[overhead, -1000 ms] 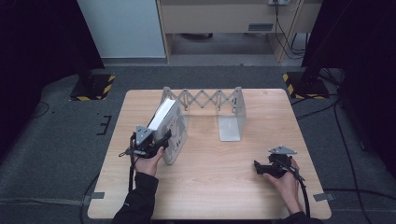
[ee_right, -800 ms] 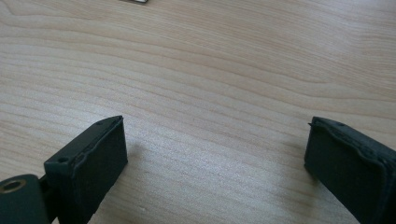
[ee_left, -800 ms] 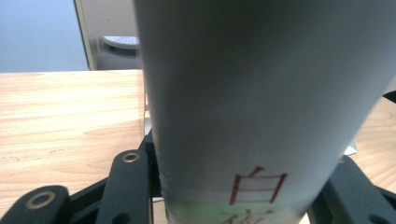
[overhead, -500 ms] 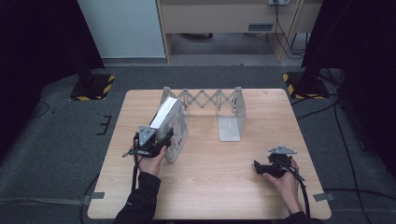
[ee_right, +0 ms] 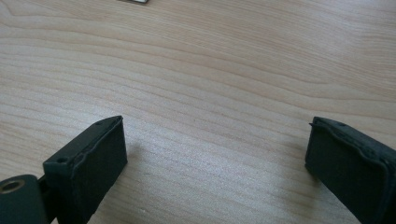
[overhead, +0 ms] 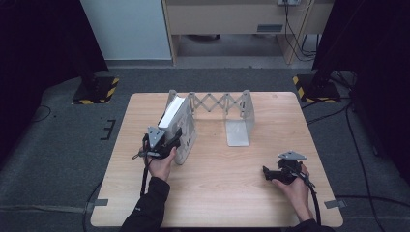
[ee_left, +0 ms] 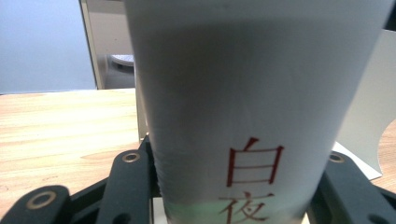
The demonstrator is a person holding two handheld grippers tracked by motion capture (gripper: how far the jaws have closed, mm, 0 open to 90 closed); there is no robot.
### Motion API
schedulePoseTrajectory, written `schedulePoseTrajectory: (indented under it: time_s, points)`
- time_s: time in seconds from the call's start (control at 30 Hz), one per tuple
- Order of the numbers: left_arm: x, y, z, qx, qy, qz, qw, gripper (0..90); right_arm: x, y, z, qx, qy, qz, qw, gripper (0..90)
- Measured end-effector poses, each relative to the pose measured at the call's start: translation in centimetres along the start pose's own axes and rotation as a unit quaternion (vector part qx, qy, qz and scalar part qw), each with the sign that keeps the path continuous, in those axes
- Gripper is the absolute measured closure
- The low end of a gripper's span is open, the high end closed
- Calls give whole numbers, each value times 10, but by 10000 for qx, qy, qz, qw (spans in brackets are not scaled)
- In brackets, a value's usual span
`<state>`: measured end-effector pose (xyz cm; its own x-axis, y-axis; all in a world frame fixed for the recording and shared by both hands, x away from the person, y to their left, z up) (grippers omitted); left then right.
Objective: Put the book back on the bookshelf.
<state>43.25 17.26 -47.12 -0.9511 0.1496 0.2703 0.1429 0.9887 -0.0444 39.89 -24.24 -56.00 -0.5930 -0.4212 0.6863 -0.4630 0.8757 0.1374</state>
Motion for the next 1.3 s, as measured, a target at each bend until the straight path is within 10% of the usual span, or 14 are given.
schedulePoseTrajectory:
  time_s: [0.5, 1.3]
  points:
    - [-2, -1, 11, 75, 144, 259, 9995, 478, 0, 0, 0, -1, -1, -1, 10000, 56]
    - [-3, 7, 5, -171, 92, -103, 9998, 510, -1, 0, -1, 0, -6, -1, 10000, 56]
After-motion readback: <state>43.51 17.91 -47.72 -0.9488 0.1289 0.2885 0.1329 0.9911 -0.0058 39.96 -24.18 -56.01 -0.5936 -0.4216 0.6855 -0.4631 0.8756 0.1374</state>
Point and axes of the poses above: each handheld gripper's, and its own axes: x roughly backward along the jaws, z roughly out of its underside, y roughly to its left, the point moved 3 cm from there along -x, roughly forward along the jaws, and after that the axes turned 11 degrees about -z, right-handed, at the moved point
